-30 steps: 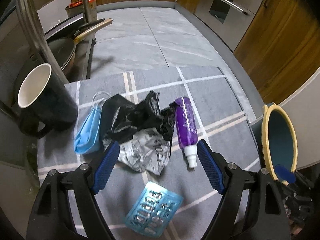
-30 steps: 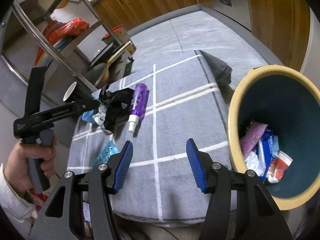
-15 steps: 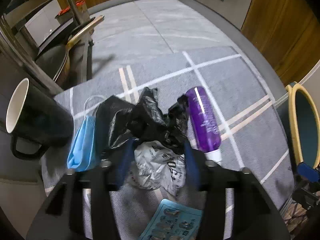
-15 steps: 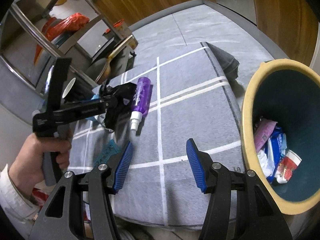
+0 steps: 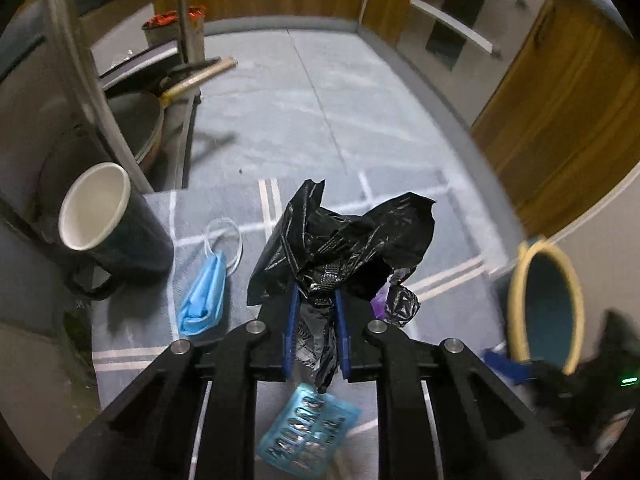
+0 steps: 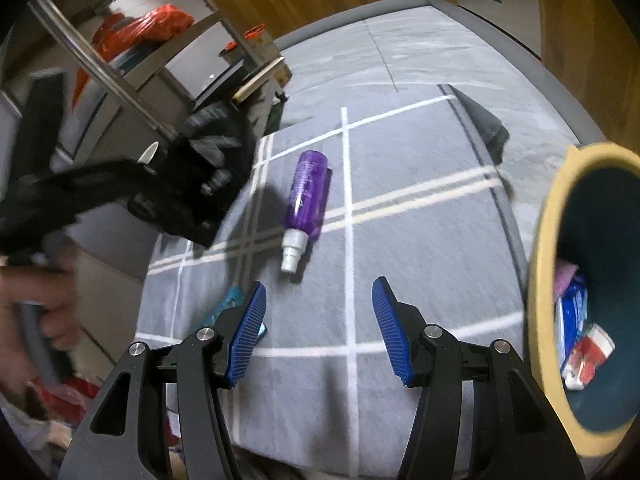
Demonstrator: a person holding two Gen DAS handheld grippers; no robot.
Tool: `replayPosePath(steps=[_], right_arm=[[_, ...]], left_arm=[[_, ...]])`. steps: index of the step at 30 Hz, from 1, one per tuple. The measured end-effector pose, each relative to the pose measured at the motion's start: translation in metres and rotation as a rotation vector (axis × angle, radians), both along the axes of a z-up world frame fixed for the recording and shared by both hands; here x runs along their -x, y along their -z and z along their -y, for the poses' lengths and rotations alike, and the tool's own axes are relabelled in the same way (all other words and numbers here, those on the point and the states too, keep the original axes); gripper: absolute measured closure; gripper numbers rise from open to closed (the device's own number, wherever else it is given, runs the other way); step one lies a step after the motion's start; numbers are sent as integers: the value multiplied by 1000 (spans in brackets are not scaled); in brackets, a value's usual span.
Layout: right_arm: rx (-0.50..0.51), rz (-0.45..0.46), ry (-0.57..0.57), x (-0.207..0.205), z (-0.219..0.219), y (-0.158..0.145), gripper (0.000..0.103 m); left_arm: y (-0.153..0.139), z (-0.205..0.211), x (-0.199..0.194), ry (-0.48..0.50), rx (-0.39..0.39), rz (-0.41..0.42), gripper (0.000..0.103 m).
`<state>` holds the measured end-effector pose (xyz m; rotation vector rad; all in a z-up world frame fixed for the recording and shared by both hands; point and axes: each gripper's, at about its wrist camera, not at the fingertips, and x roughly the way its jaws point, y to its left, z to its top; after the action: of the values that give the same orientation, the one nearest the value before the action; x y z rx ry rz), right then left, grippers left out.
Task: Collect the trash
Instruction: 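Grasp the black plastic bag with left gripper while right gripper grasps the purple spray bottle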
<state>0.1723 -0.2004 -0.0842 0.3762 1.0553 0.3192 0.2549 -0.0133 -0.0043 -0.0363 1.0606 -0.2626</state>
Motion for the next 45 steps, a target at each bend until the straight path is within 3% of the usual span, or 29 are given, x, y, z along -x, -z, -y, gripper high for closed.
replayPosePath(steps=[6, 16, 21, 23, 33, 45], right_arm=[[40, -2, -47, -28, -20, 1, 46], [122, -40, -97, -79, -71, 28, 46], [160, -62, -88, -90, -83, 45, 55], [176, -64, -82, -91, -85, 50, 66], [183, -32, -99, -63, -81, 46, 68], [82, 3, -44, 20, -27, 7, 68]], left_arm=[[-44, -23, 16, -40, 114, 46, 93], [-66, -48, 23, -94, 202, 90, 95], [-80, -51, 22, -108, 206, 134, 95], [-86, -51, 20, -100, 213, 145, 95], [-89, -36, 21, -61, 235, 151, 95], [-84, 1, 35, 12, 262, 130, 95]])
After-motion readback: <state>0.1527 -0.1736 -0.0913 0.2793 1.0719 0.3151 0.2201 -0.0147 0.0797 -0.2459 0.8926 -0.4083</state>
